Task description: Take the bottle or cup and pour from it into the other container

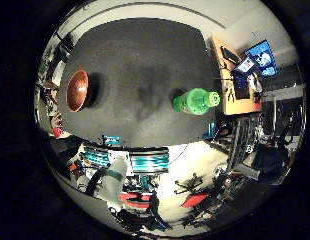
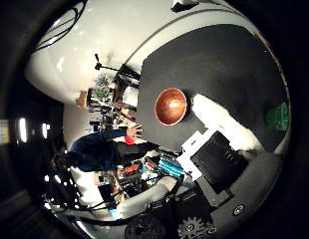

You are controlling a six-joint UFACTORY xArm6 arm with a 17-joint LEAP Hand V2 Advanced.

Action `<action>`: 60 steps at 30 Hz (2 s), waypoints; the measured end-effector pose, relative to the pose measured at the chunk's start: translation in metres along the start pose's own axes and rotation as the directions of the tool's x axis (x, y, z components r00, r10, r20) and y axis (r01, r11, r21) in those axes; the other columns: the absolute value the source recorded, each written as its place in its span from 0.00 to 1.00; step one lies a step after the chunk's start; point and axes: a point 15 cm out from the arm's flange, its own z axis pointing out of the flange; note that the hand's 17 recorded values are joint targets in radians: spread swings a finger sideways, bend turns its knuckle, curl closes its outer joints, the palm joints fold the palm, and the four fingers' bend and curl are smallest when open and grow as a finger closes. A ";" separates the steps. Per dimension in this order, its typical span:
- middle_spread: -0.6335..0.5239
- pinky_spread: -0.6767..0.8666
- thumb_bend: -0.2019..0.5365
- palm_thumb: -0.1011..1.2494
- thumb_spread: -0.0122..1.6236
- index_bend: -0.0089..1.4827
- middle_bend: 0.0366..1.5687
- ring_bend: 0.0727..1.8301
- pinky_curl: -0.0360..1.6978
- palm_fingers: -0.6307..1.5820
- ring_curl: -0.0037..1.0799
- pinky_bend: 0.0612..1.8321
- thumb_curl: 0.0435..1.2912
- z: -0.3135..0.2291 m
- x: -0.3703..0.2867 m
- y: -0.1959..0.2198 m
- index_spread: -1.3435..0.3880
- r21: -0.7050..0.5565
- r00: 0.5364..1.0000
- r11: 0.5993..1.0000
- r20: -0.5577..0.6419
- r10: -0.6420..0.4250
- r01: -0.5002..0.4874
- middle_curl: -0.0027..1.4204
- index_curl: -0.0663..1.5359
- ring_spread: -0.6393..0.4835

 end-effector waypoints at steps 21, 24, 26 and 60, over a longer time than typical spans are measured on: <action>0.46 0.73 0.22 0.60 0.63 0.11 0.11 0.09 0.02 0.47 0.19 0.26 0.30 -0.015 -0.001 -0.002 0.54 0.089 0.994 0.994 0.098 0.047 -0.055 0.23 0.27 0.68; 0.49 0.73 0.23 0.54 0.64 0.10 0.12 0.11 0.02 0.46 0.20 0.30 0.27 -0.024 0.010 0.004 0.56 0.126 0.988 0.987 0.132 0.080 -0.096 0.24 0.24 0.68; 0.50 0.73 0.23 0.53 0.64 0.10 0.12 0.12 0.02 0.45 0.21 0.31 0.26 -0.029 0.019 0.007 0.57 0.152 0.985 0.981 0.141 0.096 -0.117 0.24 0.23 0.68; 0.58 0.74 0.24 0.43 0.64 0.12 0.19 0.28 0.02 0.40 0.20 0.49 0.21 -0.043 0.243 0.107 0.63 0.519 0.842 0.690 0.475 0.257 -0.504 0.25 0.22 0.70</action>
